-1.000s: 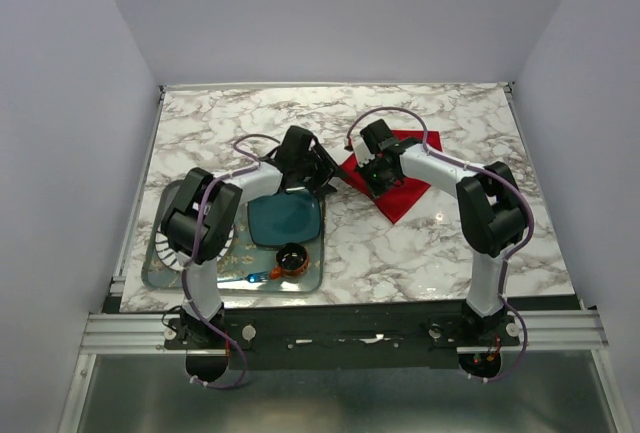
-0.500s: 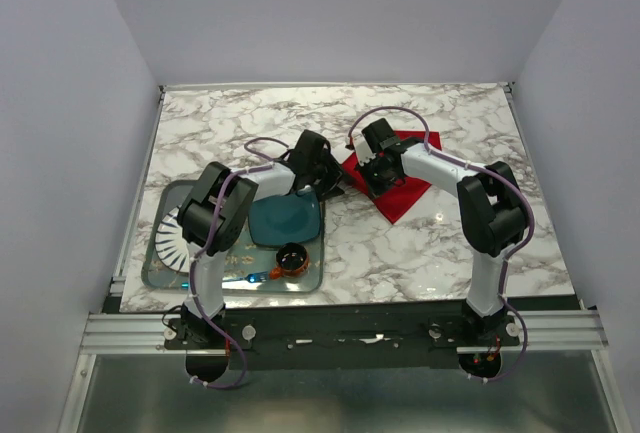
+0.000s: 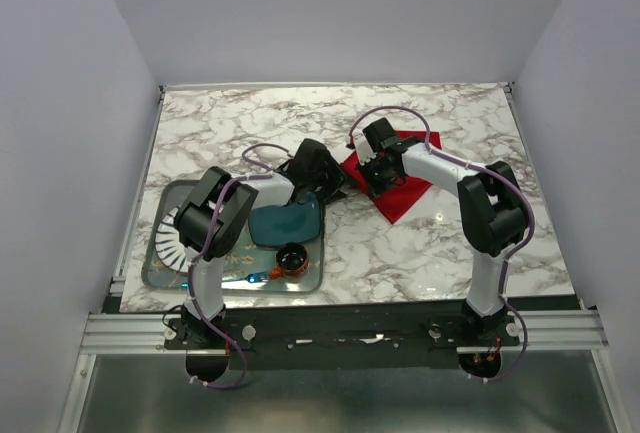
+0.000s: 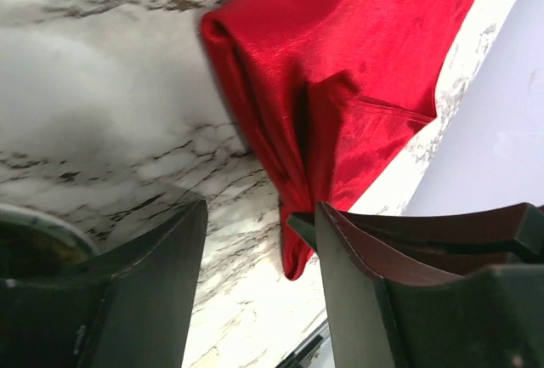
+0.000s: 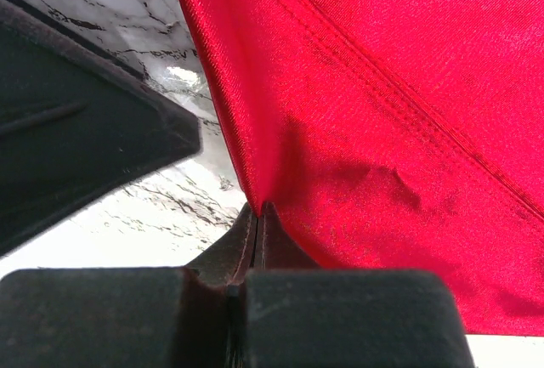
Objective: Fold the napkin, place the utensils inside, and roll it up
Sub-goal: Roll the napkin with the utensil
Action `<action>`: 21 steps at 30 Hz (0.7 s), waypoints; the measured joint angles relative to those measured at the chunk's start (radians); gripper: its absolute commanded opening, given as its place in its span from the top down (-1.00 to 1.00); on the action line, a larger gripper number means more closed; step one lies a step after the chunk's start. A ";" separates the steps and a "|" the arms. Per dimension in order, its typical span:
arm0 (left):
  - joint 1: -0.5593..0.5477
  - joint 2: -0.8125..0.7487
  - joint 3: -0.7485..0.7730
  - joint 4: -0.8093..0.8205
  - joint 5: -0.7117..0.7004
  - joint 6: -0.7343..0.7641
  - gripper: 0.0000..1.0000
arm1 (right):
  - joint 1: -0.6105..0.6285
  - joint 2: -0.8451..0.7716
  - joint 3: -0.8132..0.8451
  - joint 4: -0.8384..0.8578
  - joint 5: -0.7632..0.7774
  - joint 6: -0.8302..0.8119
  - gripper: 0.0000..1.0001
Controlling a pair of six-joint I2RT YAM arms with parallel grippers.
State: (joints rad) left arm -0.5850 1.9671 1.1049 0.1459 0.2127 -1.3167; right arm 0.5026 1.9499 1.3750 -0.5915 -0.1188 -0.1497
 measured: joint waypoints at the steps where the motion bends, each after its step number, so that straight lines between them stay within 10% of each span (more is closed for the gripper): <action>1: 0.000 -0.002 -0.002 0.011 0.000 -0.003 -0.34 | 0.000 0.000 0.000 0.000 -0.001 0.000 0.99; 21: 0.007 0.079 0.056 0.096 0.011 -0.044 -0.01 | 0.000 0.000 -0.003 0.013 -0.002 -0.001 0.97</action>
State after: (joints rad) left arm -0.5777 2.0464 1.1614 0.2420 0.2234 -1.3609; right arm 0.5022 1.9499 1.3724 -0.5789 -0.1204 -0.1505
